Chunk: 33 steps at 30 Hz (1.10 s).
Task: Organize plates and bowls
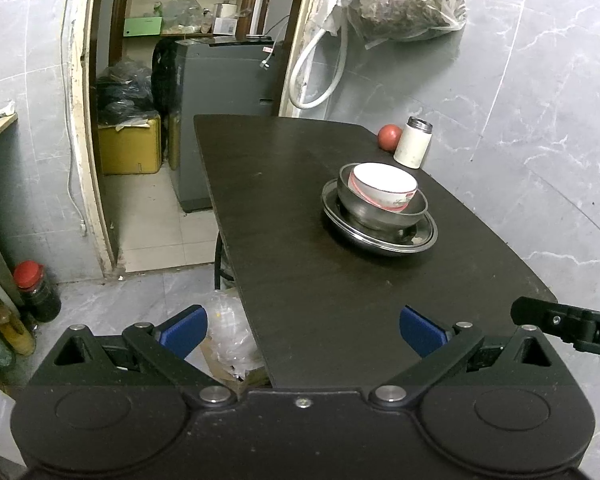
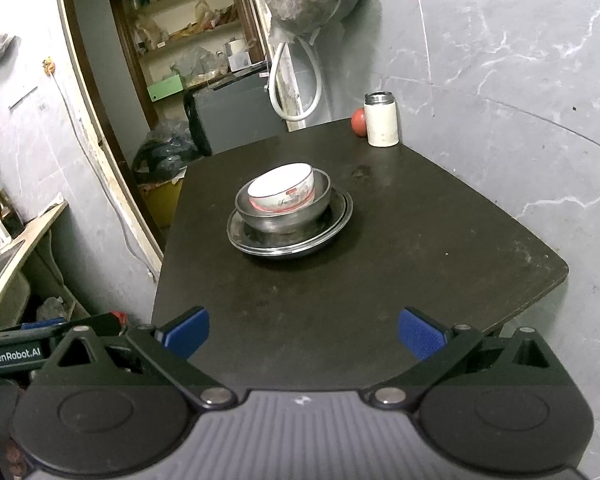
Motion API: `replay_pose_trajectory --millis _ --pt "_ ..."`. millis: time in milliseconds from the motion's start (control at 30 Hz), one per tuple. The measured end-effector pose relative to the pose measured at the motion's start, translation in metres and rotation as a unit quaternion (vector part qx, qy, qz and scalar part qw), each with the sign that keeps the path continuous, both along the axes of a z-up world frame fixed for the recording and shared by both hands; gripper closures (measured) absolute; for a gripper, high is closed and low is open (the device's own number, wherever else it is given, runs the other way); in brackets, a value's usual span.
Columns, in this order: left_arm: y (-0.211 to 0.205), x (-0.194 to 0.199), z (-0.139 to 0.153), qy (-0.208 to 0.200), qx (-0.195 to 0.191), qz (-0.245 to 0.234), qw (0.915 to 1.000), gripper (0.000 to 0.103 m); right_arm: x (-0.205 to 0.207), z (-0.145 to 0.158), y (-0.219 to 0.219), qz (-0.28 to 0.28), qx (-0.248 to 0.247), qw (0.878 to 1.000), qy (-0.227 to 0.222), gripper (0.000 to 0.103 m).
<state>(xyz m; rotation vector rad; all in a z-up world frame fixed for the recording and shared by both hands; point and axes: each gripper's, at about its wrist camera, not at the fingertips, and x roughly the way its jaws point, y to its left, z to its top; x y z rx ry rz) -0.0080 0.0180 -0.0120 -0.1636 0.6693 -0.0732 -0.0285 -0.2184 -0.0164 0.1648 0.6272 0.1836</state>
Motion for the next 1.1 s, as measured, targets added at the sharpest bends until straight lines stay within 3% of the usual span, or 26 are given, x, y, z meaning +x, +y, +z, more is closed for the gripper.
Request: replay_pose_trajectory --millis 1100 --pt "0.0002 0.0004 -0.0037 0.002 0.000 -0.001 1.0000 0.001 0.0025 -0.0033 -0.0023 0.001 -0.002 1.000 0.006 0.000"
